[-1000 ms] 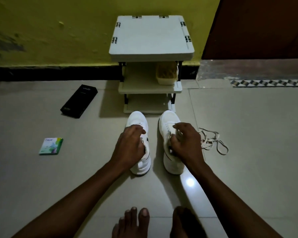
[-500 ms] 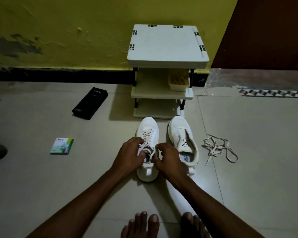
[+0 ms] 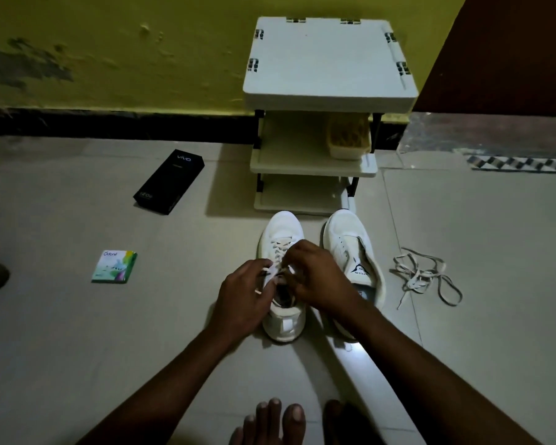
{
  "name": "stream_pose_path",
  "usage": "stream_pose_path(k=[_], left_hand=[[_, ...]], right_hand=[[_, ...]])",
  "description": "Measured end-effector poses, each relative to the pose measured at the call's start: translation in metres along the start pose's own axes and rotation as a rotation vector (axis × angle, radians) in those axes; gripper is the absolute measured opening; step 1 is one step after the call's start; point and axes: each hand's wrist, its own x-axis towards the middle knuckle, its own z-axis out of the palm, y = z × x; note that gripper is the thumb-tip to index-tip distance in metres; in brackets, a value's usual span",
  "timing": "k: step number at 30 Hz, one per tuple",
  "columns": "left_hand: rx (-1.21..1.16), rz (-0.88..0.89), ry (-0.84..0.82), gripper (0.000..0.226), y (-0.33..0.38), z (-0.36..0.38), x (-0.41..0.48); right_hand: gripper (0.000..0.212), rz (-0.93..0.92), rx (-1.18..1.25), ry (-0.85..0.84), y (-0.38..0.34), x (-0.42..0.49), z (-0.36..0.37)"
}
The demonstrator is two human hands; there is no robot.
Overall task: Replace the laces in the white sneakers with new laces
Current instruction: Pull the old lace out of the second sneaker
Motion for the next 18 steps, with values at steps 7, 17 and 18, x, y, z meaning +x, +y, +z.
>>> stream_pose_path(k=[7, 17, 18], left_hand=[[0.023, 0.002, -0.033, 0.039, 0.000, -0.001, -0.001], [0.065, 0.004, -0.070, 0.036, 0.002, -0.005, 0.000], [0.059, 0.007, -0.074, 0.035, 0.002, -0.006, 0.001]], right_hand=[[0.028, -0.265, -0.370, -0.101, -0.011, 0.013, -0.004], [0.026, -0.273, -0.453, -0.180, -0.011, 0.014, -0.008], [0.025, -0.268, -0.464, -0.205, -0.012, 0.016, -0.010]])
